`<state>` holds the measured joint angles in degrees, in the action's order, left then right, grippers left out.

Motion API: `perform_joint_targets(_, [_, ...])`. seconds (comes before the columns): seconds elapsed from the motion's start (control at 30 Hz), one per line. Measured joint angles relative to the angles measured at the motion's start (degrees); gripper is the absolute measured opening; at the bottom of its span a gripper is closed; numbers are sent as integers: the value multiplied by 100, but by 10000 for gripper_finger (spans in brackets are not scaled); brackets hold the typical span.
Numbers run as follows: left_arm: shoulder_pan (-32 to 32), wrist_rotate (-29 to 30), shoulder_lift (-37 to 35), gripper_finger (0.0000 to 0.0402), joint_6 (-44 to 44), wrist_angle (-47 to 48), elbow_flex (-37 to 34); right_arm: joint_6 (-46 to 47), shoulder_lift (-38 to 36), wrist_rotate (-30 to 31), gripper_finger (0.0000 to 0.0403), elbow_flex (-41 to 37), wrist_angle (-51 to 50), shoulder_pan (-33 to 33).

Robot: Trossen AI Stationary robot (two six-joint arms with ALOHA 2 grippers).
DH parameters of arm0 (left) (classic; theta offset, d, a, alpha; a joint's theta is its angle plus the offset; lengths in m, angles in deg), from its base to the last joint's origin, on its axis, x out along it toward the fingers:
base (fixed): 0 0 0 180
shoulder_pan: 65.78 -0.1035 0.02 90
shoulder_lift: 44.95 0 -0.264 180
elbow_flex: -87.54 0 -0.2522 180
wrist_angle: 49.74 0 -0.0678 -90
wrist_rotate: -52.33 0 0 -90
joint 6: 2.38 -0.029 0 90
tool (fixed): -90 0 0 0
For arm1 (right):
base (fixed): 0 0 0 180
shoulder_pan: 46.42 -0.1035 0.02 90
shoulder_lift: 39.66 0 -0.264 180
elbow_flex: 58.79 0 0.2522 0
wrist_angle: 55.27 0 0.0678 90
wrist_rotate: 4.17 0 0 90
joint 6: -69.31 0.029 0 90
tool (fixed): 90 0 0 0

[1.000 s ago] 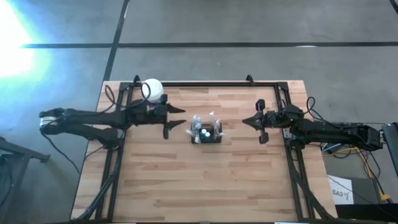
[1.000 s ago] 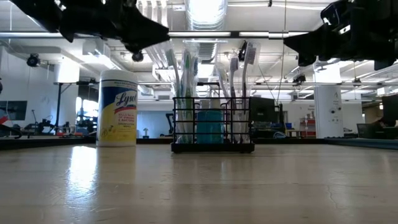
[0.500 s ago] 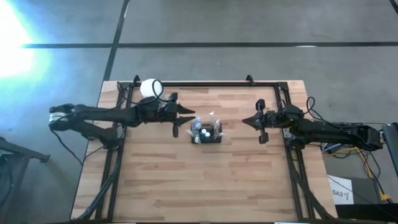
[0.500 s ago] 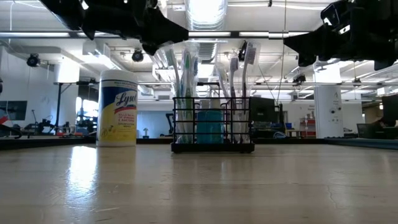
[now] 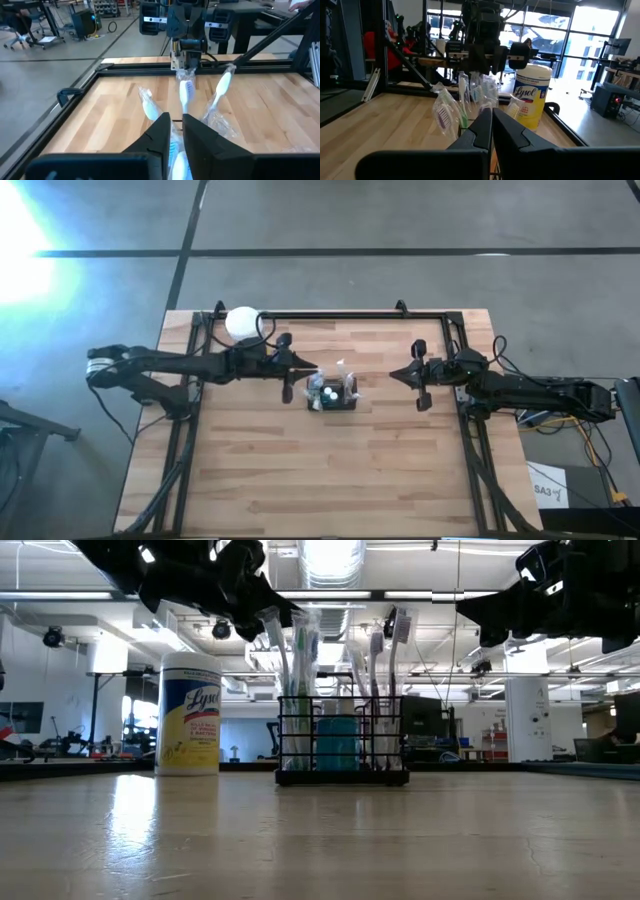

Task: Pick & Place toothbrushing station
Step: Put the blue toothbrush into the black wire organizer, then return to Home Position

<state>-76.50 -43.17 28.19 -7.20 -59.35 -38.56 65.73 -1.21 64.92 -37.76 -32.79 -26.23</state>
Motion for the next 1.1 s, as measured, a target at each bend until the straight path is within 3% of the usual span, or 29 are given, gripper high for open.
perform_joint_targets(0.3, [0, 70, -39, 14, -93, 280, -3, -2, 0, -2, 8, 0, 1, 0])
perform_joint_targets(0.53, [28, 43, -561, 22, -346, 296, 39, 2, 0, -11, 8, 0, 0, -2])
perform_joint_targets(0.73, [21, -236, -1565, 31, -1006, 1612, -4, 7, 2, -11, 8, 0, -43, 0])
perform_joint_targets(0.83, [28, -369, -2175, 17, -1119, 2198, -188, 48, 2, -9, 8, 0, -41, 0])
perform_joint_targets(1.1, [22, -412, -3734, 4, -998, 2053, -1415, 137, -30, -65, 8, 0, -39, 2])
